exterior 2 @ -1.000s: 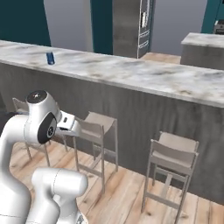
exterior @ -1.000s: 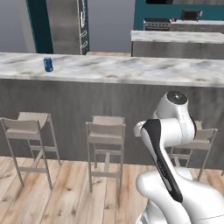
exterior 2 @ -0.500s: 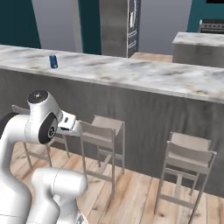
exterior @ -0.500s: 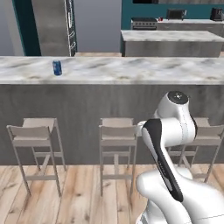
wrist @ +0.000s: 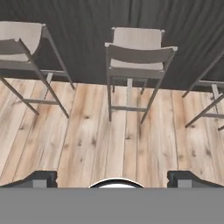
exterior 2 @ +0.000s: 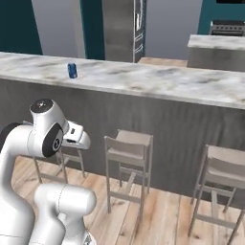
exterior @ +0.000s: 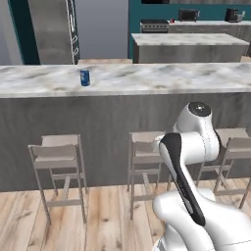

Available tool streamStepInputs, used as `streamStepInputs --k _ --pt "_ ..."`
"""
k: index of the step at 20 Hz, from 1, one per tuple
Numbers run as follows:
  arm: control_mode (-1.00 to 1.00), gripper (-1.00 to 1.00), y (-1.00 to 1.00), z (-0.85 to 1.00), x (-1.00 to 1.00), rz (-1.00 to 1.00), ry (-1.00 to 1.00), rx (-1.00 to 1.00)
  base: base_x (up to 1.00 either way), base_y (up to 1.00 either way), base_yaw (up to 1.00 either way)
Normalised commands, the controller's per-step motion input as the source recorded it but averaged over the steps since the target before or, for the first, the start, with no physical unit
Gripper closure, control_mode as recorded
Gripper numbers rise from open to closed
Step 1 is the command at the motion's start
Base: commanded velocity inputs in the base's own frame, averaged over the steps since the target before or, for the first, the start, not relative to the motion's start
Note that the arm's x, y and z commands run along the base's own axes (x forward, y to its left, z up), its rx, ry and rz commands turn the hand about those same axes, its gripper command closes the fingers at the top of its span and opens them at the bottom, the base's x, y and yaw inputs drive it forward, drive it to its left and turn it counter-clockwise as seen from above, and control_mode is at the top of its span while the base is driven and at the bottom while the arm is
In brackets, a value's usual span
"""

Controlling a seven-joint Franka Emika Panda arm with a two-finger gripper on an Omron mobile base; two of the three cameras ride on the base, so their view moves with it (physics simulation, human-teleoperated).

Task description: Four empty soda cans are scattered around the kitchen. Gather all the cans and cluster them next to the stove for recycling.

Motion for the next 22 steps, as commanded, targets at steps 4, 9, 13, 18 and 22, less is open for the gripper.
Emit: streamStepInputs --k 4,9,13,18,22 --pt "1.0 -1.0 0.0 0.0 0.0 0.0 0.0 0.0 -0.07 0.81 -0.14" --pt "1.0 -1.0 0.0 0.0 0.0 0.0 0.0 0.0 -0.04 0.86 -0.12" --pt "1.0 -1.0 0.0 0.0 0.0 0.0 0.0 0.0 0.0 0.84 -0.12" --pt "1.0 -1.0 0.0 0.0 0.0 0.0 0.0 0.0 0.06 0.65 -0.13" --pt "1.0 -1.0 0.0 0.0 0.0 0.0 0.0 0.0 0.42 0.36 -0.1"
